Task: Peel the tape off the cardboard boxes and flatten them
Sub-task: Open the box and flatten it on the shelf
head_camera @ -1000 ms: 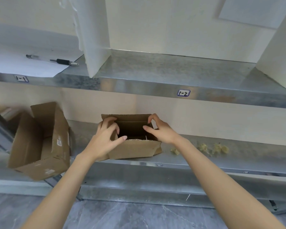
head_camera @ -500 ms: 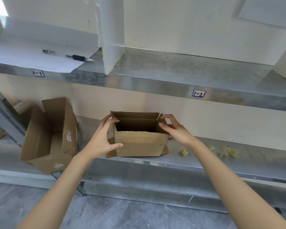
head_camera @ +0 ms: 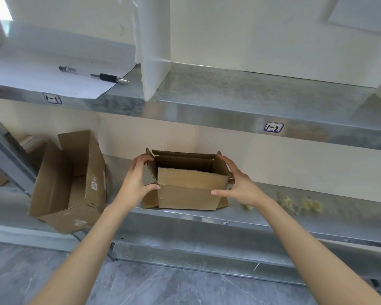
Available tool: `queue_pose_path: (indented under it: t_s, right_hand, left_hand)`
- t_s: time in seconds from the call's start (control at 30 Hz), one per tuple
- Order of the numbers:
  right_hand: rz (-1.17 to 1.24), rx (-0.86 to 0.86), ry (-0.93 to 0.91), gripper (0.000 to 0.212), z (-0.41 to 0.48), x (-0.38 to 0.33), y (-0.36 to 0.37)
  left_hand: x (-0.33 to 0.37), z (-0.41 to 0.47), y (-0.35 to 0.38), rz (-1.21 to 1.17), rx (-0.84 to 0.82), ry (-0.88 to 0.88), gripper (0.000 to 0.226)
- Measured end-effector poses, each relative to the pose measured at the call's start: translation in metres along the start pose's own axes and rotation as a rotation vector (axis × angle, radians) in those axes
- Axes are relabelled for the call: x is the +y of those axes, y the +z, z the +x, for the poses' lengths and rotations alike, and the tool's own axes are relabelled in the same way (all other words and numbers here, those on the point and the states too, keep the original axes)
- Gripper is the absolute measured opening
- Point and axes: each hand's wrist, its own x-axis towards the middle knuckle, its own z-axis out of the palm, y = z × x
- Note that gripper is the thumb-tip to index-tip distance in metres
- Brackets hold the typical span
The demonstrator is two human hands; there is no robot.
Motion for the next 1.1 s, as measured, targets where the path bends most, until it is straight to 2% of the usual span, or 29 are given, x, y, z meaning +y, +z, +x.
queue_pose_path:
  t_s: [0.27,0.47,0.57,0.73,0.9,1.1]
  right_hand:
    - [0.031,0.080,-0.019,0.105,0.003,0.013,0.004]
    - [0.098,0.117,-0.023,0.096,0.004,0.016,0.001]
    - [0.103,0.121,-0.036,0.091,0.001,0.016,-0.007]
    - [0.247,0.109,-0.023,0.082,-0.004,0.015,-0.019]
    - [0.348,0.108,0.029,0.074,-0.007,0.017,-0.024]
    - [0.413,0.245,0.126,0.066,-0.004,0.019,-0.019]
  left_hand:
    - [-0.008,0.003,0.006,-0.136,-0.019,-0.092,0.107]
    - [-0.016,0.012,0.011,-0.123,-0.224,-0.183,0.121]
    - [-0.014,0.015,0.014,-0.142,-0.267,-0.199,0.128]
    - [-0.008,0.017,0.012,-0.185,-0.221,-0.214,0.132]
    - [0.001,0.011,0.012,-0.213,-0.140,-0.256,0.124]
    - [0.007,-0.001,0.021,-0.168,0.018,-0.336,0.125]
